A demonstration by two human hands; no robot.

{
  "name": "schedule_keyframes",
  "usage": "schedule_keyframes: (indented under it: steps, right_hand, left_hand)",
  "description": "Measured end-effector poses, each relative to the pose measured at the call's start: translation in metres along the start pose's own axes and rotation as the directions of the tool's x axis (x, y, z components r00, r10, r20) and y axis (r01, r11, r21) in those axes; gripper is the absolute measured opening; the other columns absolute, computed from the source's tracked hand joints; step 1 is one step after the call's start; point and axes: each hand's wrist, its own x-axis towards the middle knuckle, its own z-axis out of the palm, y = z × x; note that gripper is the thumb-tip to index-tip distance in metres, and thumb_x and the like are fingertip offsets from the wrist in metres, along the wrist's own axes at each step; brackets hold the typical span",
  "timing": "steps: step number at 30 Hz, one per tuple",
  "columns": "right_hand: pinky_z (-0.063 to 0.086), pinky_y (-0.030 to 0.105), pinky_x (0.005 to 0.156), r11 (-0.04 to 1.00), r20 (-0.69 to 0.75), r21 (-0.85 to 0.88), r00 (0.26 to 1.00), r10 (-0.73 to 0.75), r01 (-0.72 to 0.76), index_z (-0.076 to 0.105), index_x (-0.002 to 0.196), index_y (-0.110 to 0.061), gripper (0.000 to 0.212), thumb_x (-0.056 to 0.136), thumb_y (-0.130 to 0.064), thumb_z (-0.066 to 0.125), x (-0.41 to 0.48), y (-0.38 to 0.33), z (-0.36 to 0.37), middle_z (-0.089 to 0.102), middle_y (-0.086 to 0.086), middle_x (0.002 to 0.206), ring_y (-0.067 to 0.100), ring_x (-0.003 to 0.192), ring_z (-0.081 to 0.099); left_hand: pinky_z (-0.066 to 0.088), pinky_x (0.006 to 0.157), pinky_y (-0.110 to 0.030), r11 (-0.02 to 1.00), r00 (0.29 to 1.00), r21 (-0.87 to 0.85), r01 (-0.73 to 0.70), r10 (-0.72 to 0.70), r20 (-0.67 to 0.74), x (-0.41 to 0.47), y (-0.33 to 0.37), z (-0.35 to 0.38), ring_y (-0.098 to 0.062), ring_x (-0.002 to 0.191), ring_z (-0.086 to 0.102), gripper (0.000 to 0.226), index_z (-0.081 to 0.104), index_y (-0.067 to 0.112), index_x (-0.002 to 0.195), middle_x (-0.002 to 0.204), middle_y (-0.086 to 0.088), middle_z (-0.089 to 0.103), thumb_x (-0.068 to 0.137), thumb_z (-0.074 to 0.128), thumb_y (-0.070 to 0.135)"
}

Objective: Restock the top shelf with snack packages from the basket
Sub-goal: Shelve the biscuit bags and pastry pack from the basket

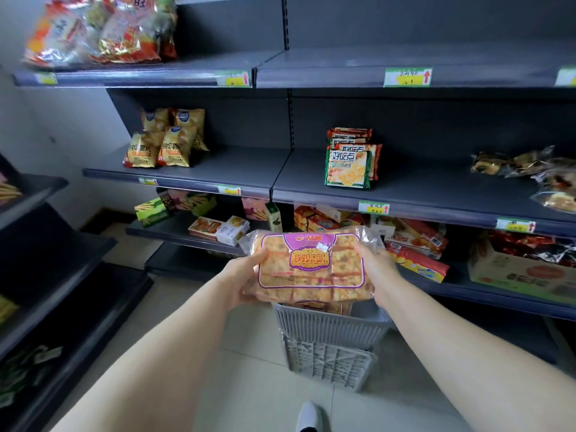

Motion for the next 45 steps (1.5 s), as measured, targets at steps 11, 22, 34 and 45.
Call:
schedule_keyframes:
  steps: [11, 22, 34, 45]
  right_hand:
    - [0.04, 0.046, 0.099, 0.988, 0.063, -0.018, 0.987, -0.15, 0.151, 0.034, 0.146, -0.022, 0.067, 0.088, -0.035, 0.066, -0.06, -0.038, 0.066, 0.049, 0.005, 0.138, 0.03, 0.126, 0.047]
    - [0.058, 0.041, 0.076, 0.954, -0.041, -0.064, 0.954, -0.295, 0.293, 0.052, 0.124, -0.024, 0.042, 0.085, -0.038, 0.062, -0.072, -0.084, 0.205, 0.064, 0.002, 0.107, 0.022, 0.089, 0.063]
    - [0.042, 0.029, 0.059, 0.891, -0.094, 0.109, 0.897, -0.432, 0.441, 0.054, 0.12, -0.025, 0.042, 0.08, -0.02, 0.064, -0.065, -0.153, 0.297, 0.056, -0.002, 0.109, 0.016, 0.084, 0.055]
    - [0.058, 0.036, 0.076, 0.773, -0.212, 0.193, 0.794, -0.569, 0.605, 0.061, 0.12, -0.022, 0.038, 0.087, -0.004, 0.058, -0.001, -0.261, 0.28, 0.067, -0.002, 0.11, 0.017, 0.095, 0.066]
  left_hand:
    - [0.058, 0.063, -0.036, 0.971, 0.967, -0.151, -0.183, 0.151, -0.204, -0.024, 0.025, -0.065, -0.027, 0.086, 0.071, 0.049, 0.063, 0.021, 0.118, 0.101, -0.007, 0.075, 0.085, 0.066, 0.057]
    - [0.058, 0.085, -0.05, 0.942, 0.936, -0.156, -0.299, 0.258, -0.238, 0.009, 0.088, -0.18, -0.03, 0.089, 0.073, 0.047, 0.061, 0.02, 0.119, 0.1, -0.006, 0.075, 0.088, 0.063, 0.056]
    - [0.061, 0.075, -0.043, 0.883, 0.881, -0.088, -0.462, 0.444, -0.164, 0.033, 0.189, -0.253, -0.025, 0.085, 0.072, 0.047, 0.052, 0.019, 0.123, 0.102, -0.005, 0.071, 0.086, 0.074, 0.037]
    - [0.061, 0.076, -0.045, 0.767, 0.771, -0.101, -0.633, 0.637, 0.003, 0.076, 0.316, -0.22, -0.028, 0.086, 0.075, 0.049, 0.056, 0.015, 0.121, 0.104, -0.009, 0.075, 0.08, 0.081, 0.026]
